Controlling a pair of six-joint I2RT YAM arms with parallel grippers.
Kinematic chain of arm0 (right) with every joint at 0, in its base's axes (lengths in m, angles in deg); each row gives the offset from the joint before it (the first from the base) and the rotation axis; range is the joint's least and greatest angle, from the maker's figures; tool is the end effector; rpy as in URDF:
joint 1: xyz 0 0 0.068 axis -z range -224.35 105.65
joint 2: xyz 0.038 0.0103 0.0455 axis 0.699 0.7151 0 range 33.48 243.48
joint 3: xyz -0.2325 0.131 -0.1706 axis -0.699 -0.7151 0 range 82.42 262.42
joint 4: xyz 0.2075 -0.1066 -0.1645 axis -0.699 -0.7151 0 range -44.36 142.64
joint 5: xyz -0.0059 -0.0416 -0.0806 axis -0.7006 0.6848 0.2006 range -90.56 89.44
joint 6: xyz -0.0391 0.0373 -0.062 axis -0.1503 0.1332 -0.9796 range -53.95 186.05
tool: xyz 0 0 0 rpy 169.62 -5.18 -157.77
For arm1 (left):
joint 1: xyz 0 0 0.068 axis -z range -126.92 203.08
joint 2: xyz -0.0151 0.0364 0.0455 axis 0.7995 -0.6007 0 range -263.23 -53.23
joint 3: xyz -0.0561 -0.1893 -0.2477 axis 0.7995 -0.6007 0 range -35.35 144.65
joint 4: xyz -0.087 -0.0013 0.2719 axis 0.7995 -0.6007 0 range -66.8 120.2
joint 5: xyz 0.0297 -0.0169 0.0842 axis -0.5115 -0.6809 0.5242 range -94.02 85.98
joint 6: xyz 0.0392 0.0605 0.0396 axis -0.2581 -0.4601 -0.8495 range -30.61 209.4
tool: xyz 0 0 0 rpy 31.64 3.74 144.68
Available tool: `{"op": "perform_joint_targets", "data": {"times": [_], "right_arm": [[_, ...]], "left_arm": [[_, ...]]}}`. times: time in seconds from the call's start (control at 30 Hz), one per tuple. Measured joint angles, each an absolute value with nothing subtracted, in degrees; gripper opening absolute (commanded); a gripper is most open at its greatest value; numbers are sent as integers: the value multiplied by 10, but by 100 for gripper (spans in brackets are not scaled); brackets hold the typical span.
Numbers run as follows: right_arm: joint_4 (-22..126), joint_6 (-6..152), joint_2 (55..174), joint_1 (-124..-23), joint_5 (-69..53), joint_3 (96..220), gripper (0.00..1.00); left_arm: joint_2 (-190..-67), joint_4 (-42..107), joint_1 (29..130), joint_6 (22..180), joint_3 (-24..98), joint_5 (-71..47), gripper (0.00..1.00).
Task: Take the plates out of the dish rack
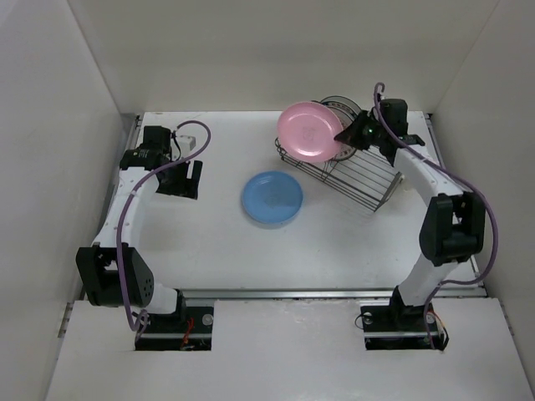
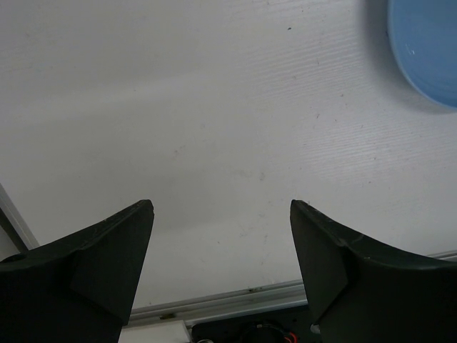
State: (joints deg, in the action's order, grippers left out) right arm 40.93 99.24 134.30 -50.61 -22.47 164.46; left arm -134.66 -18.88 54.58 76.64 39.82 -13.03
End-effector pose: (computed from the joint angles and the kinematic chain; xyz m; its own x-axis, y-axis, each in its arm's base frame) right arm 0.4686 0.0784 0.3158 -0.6524 0.4393 -0.6175 -0.0761 0.7727 0.6302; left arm 0.3312 -0.0199 0.3304 -0.7766 0.2386 -0.5831 0.2936 0.9559 0.0000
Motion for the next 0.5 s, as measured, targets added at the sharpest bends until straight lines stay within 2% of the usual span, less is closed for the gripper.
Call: {"op": "perform_joint_targets", "data": {"times": [0.2,0.37,0.5], "right_arm": [[377,929,1310,-587,-198,1689,0],[327,875,1336,-695,-144,1700,0],[290,853,1360,-727,-99,1675,2]], "left_arm": [[-1347,-189,546,766,398,-130,74],[-1347,-188,546,767,398,-130,74],[-1347,-188,546,767,398,-130,74]]}}
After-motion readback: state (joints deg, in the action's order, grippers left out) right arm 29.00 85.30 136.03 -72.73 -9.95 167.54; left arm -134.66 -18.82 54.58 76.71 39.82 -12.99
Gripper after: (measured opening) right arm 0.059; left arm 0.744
